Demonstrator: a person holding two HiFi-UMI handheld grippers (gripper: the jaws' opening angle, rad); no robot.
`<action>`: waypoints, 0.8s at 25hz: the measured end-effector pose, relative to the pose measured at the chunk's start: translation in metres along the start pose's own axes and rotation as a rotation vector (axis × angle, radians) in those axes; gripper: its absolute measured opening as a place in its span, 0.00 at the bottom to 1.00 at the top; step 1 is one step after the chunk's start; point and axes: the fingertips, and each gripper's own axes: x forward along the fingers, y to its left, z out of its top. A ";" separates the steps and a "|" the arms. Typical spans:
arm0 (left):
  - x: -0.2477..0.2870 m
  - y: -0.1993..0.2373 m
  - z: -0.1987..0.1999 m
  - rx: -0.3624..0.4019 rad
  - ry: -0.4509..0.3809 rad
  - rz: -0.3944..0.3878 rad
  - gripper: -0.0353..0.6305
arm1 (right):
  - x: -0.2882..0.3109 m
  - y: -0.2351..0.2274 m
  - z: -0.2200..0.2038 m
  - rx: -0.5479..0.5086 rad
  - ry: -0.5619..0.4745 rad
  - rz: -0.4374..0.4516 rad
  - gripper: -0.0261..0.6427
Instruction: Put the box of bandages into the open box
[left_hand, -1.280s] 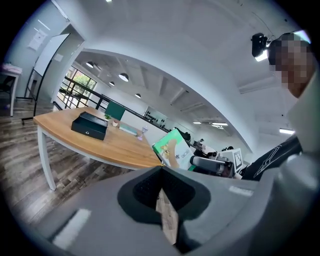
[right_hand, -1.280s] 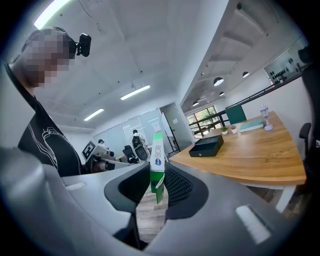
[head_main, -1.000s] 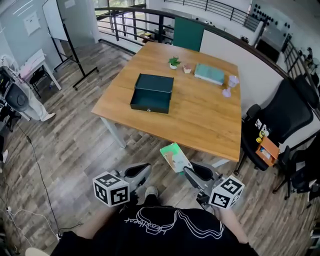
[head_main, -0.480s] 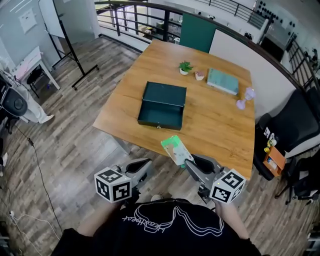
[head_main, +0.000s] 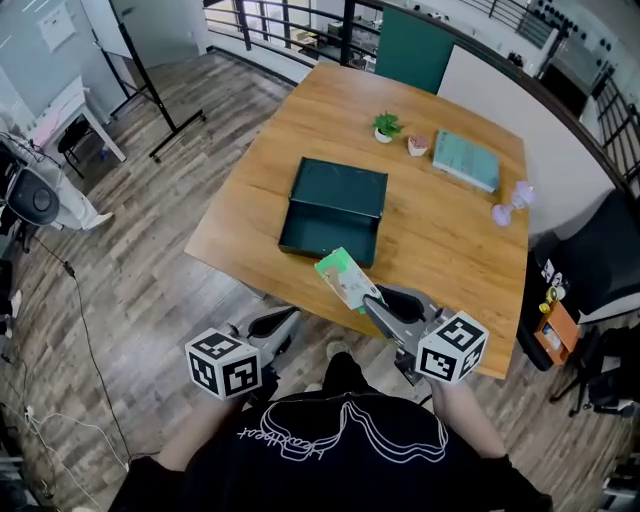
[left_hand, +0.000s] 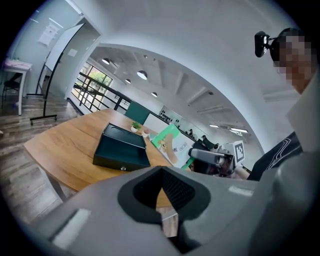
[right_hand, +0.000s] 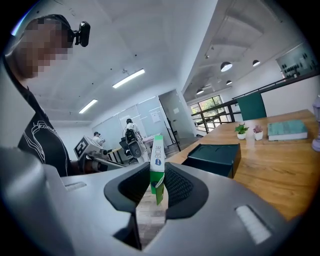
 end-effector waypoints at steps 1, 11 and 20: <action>0.003 0.004 0.004 -0.005 -0.003 0.009 0.05 | 0.006 -0.006 0.003 -0.003 0.011 0.005 0.21; 0.038 0.042 0.037 -0.056 -0.035 0.060 0.05 | 0.065 -0.068 0.025 -0.097 0.134 0.013 0.21; 0.044 0.068 0.061 -0.072 -0.075 0.094 0.05 | 0.126 -0.103 0.011 -0.378 0.314 -0.013 0.21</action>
